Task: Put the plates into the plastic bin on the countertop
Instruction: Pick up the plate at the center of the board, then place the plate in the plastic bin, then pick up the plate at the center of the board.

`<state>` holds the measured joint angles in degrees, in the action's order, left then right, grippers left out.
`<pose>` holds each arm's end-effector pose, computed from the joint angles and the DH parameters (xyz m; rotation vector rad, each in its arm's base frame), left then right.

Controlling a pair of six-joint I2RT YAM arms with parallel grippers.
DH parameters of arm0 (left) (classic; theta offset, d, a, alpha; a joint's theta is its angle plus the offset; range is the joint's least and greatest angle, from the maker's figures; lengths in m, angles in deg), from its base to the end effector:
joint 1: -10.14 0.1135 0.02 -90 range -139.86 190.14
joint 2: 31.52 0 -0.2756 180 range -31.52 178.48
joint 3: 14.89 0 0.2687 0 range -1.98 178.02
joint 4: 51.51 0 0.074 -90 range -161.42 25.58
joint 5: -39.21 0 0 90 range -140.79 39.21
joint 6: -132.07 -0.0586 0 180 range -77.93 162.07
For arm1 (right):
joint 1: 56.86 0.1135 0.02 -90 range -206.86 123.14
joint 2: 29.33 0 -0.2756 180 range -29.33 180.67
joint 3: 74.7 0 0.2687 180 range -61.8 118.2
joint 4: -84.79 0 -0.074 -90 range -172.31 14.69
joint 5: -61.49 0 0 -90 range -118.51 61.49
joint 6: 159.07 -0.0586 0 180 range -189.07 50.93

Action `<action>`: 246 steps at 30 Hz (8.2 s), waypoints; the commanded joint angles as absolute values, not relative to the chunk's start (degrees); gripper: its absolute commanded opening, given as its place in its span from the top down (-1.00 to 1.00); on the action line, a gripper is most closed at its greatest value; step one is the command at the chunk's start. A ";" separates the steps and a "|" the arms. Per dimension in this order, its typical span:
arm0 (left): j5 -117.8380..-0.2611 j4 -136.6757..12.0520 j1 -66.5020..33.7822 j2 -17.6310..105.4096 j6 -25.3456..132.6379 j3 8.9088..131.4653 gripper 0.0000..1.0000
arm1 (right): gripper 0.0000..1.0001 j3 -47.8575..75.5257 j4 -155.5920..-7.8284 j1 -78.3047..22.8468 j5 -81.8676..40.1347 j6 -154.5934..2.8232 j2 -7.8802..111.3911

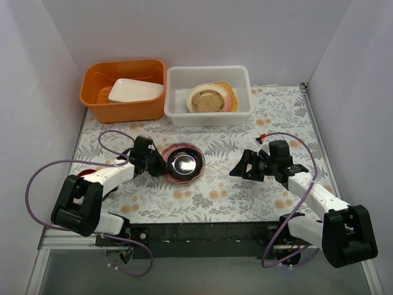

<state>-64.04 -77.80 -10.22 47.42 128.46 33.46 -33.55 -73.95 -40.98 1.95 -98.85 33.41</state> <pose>0.2485 -0.1065 0.1375 -1.4690 2.4413 -0.8769 0.2178 0.0928 0.1749 0.0073 2.4095 1.0055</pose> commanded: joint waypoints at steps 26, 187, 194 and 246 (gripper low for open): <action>-62.83 -82.78 -10.16 42.40 128.20 34.58 1.00 | -0.77 -34.20 -75.54 -40.77 2.96 -98.78 30.36; -67.14 -98.96 -10.43 98.48 119.59 121.86 -0.96 | -0.75 -36.75 -79.76 -40.68 4.63 -96.49 37.74; -66.61 -97.90 -10.43 96.19 118.97 120.54 -0.96 | -0.75 -36.75 -79.76 -40.60 4.54 -96.76 37.30; -61.69 -94.82 -10.87 31.69 127.84 51.92 -0.96 | -0.75 -37.37 -70.88 -40.42 3.48 -96.49 26.13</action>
<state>-62.89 -94.87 -10.61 37.52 125.18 56.43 -38.01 -71.67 -40.69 3.33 -97.34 26.84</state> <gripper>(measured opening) 0.982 0.874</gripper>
